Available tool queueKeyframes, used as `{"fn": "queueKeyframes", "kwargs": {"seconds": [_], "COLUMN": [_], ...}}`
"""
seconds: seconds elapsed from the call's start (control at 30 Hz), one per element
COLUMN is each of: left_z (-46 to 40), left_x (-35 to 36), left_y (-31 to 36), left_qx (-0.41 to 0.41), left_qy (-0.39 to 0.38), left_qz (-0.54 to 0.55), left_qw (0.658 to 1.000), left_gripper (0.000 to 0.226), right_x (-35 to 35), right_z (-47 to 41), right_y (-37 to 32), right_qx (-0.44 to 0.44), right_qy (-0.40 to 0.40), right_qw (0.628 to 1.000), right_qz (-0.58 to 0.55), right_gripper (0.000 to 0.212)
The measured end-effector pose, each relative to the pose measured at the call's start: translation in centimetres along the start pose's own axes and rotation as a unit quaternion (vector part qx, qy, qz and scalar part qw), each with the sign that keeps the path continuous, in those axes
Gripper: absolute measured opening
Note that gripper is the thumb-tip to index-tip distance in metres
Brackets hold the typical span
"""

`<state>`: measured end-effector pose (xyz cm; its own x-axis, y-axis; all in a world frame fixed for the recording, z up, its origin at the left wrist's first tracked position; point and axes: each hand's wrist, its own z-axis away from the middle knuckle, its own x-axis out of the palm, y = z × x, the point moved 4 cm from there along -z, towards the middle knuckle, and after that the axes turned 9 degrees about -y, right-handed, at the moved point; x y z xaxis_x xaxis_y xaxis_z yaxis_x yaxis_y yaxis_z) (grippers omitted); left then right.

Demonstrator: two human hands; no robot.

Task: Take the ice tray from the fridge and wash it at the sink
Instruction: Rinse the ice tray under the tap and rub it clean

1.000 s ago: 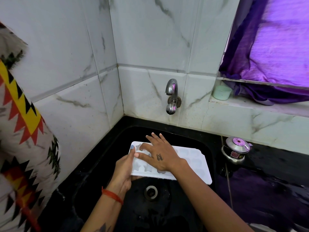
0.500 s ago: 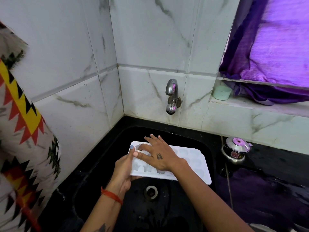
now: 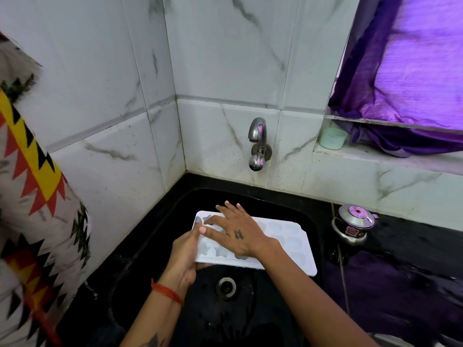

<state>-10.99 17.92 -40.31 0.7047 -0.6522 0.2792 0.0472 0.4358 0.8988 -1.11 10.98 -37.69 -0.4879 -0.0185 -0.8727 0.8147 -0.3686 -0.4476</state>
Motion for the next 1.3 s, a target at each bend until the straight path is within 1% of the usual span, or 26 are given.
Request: {"fn": "queueKeyframes", "kwargs": {"seconds": [0.17,0.27,0.47,0.6,0.77,1.07,1.13,1.3], "left_z": [-0.1,-0.1,-0.3,-0.7,-1.6,-2.1,-2.2,-2.1], "left_x": [0.0,0.1,-0.3,-0.7,-1.5,-2.5,-2.7,-2.7], "left_y": [-0.1,-0.1,0.1,0.3,0.2,0.2,0.1,-0.1], "left_qx": [0.0,0.0,-0.001,-0.003,-0.006,-0.014,-0.015,-0.014], "left_qy": [0.003,0.005,0.011,0.02,0.035,0.049,0.051,0.052], "left_qz": [-0.002,-0.003,-0.003,0.003,-0.004,-0.003,-0.002,-0.002], "left_qw": [1.0,1.0,1.0,1.0,0.999,0.999,0.999,0.999], "left_gripper": [0.033,0.032,0.036,0.035,0.04,0.042,0.043,0.04], "right_x": [-0.1,0.0,-1.3,-2.1,-1.9,0.0,0.3,0.8], "right_z": [0.0,0.1,1.7,3.8,6.5,9.2,9.4,9.0], "right_y": [0.2,0.3,1.1,2.7,5.6,8.7,9.2,9.7], "right_qx": [0.003,-0.002,-0.028,-0.016,0.02,0.055,0.072,0.109], "right_qy": [-0.004,0.007,0.072,0.121,0.174,0.274,0.285,0.261], "right_qw": [1.0,1.0,0.995,0.989,0.981,0.954,0.952,0.959], "right_qz": [0.007,0.003,-0.059,-0.078,-0.084,-0.104,-0.087,-0.024], "right_gripper": [0.053,0.051,0.05,0.049,0.067,0.063,0.064,0.082]}}
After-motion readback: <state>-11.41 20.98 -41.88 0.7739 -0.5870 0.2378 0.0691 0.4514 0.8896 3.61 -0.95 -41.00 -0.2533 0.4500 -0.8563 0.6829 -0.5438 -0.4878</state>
